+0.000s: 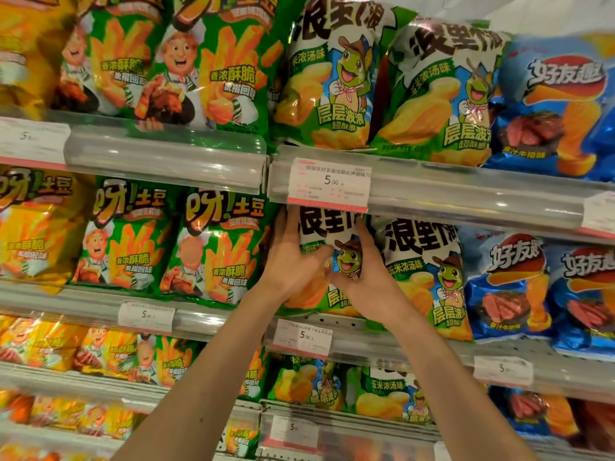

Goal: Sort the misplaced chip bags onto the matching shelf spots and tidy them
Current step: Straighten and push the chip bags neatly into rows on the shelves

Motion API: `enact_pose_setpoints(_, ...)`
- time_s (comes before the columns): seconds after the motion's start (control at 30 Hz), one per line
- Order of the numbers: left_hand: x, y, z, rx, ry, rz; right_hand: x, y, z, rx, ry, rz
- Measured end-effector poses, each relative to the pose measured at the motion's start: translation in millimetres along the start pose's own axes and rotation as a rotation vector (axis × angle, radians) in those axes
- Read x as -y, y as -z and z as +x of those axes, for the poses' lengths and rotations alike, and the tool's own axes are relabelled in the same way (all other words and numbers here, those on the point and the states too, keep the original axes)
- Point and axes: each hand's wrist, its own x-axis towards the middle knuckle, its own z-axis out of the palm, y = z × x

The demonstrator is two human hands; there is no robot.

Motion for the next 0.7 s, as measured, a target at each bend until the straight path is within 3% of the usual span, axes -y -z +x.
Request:
enact_pose_setpoints(0.3, 22.8, -11.1, -43.3, -0.11, -0.283, 0.456, -0.4, 2.0, -2.3, -0.146, 0.162, -0.231)
enact_pose_setpoints(0.53, 29.3, -10.4, -33.2, -0.051, -0.292, 0.631, -8.3, -14.4, 6.1, -0.164, 0.298, -0.491)
enact_pose_setpoints(0.7, 28.8, -10.5, -33.6, -0.046, -0.22, 0.661, -12.8, -18.6, 7.9, -0.162, 0.243, -0.602)
